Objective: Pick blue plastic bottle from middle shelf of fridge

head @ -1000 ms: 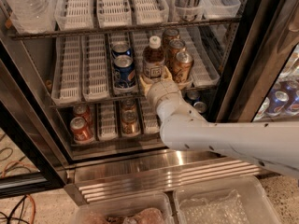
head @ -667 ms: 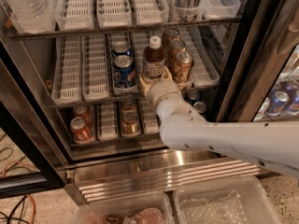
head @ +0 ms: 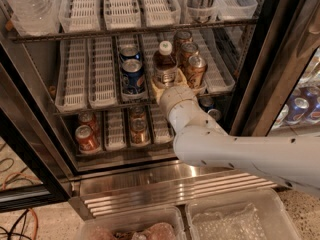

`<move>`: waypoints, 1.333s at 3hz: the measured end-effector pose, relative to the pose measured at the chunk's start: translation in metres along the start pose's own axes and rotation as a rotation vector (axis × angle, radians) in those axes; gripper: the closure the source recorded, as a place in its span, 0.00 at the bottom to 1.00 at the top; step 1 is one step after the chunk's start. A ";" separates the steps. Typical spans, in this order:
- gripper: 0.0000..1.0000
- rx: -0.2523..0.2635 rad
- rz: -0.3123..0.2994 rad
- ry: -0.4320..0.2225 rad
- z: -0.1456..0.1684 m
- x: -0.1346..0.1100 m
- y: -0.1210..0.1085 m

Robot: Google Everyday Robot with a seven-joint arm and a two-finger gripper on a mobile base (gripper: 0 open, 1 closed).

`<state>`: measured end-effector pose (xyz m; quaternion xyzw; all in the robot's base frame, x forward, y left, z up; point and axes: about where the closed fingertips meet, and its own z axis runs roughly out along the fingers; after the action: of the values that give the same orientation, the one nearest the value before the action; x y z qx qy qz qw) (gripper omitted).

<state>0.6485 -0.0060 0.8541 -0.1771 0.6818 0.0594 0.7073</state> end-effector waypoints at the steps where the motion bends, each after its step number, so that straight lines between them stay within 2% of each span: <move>1: 1.00 -0.002 -0.026 -0.074 -0.013 -0.029 -0.006; 2: 1.00 -0.027 -0.057 -0.141 -0.036 -0.055 -0.008; 3: 1.00 -0.109 -0.101 -0.113 -0.078 -0.054 -0.002; 4: 1.00 -0.178 -0.138 -0.031 -0.118 -0.045 -0.003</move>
Offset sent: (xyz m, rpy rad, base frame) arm -0.0630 -0.0177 0.0814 -0.0221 -0.2255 0.0999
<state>0.5357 -0.0405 0.8978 -0.2847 0.6488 0.0734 0.7018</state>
